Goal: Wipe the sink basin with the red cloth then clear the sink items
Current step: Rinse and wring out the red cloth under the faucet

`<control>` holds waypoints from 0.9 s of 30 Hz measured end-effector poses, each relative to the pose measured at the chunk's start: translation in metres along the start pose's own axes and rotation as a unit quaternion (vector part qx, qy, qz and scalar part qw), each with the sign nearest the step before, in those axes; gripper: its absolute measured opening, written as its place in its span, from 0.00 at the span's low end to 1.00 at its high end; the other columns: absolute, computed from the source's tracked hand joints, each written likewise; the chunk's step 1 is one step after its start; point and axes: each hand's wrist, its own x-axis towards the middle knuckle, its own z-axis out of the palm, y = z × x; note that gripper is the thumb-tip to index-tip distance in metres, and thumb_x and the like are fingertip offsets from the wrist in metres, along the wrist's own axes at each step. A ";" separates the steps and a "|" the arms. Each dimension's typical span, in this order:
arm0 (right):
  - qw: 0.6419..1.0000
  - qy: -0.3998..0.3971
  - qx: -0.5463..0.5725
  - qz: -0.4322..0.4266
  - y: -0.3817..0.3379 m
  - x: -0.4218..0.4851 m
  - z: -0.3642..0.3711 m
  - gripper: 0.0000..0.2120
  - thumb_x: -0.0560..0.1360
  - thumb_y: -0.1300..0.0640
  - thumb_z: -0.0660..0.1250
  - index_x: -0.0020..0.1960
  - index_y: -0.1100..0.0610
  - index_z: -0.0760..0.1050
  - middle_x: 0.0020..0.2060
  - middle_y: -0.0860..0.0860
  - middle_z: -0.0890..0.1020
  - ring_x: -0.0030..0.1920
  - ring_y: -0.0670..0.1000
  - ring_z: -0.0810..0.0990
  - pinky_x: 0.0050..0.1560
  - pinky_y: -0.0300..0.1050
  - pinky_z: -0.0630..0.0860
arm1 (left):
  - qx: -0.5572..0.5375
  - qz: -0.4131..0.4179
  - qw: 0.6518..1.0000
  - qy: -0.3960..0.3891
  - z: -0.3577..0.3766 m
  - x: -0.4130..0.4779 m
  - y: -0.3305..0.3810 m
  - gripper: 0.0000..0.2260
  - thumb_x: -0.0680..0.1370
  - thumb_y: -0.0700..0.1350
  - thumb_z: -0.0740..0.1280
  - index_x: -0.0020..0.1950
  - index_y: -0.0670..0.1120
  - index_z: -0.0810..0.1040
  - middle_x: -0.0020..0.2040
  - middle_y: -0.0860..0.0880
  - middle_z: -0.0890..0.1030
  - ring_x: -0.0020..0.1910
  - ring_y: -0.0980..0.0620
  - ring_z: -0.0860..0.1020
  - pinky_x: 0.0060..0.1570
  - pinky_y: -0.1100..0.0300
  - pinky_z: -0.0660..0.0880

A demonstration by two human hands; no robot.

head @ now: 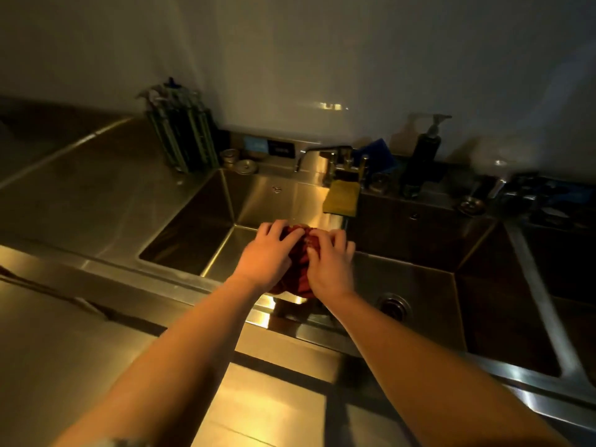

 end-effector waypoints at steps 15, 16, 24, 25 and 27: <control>0.998 -0.040 0.041 -0.040 -0.141 0.059 0.152 0.11 0.79 0.53 0.57 0.61 0.47 0.69 0.60 0.50 0.67 0.60 0.53 0.64 0.60 0.54 0.72 | 0.027 -0.043 0.999 -0.002 -0.016 -0.019 -0.212 0.28 0.76 0.43 0.62 0.75 0.52 0.59 0.72 0.44 0.61 0.69 0.44 0.58 0.59 0.54 0.70; 0.997 -0.048 0.044 -0.041 -0.147 0.065 0.159 0.11 0.79 0.52 0.57 0.61 0.48 0.69 0.60 0.50 0.67 0.61 0.53 0.64 0.60 0.53 0.72 | 0.028 -0.046 0.999 -0.003 -0.016 -0.016 -0.222 0.28 0.76 0.43 0.63 0.75 0.52 0.59 0.72 0.44 0.60 0.69 0.44 0.58 0.59 0.54 0.70; 0.989 -0.096 0.082 -0.077 -0.191 0.131 0.208 0.14 0.79 0.54 0.58 0.64 0.48 0.68 0.62 0.52 0.66 0.61 0.54 0.64 0.59 0.50 0.72 | 0.050 -0.089 0.995 -0.002 -0.030 0.017 -0.301 0.27 0.76 0.42 0.62 0.74 0.52 0.60 0.71 0.44 0.61 0.68 0.42 0.59 0.57 0.49 0.73; 0.989 -0.093 0.089 -0.078 -0.197 0.138 0.214 0.14 0.79 0.54 0.59 0.64 0.49 0.68 0.61 0.52 0.66 0.61 0.54 0.65 0.59 0.51 0.72 | 0.054 -0.091 0.994 0.000 -0.033 0.023 -0.310 0.27 0.76 0.42 0.62 0.74 0.52 0.60 0.71 0.43 0.61 0.68 0.42 0.58 0.57 0.50 0.73; 0.988 -0.093 0.099 -0.080 -0.208 0.152 0.224 0.14 0.79 0.54 0.59 0.64 0.49 0.68 0.61 0.52 0.66 0.60 0.54 0.65 0.60 0.52 0.72 | 0.060 -0.096 0.994 0.003 -0.038 0.033 -0.326 0.27 0.76 0.42 0.61 0.74 0.51 0.60 0.72 0.43 0.61 0.69 0.42 0.58 0.58 0.49 0.72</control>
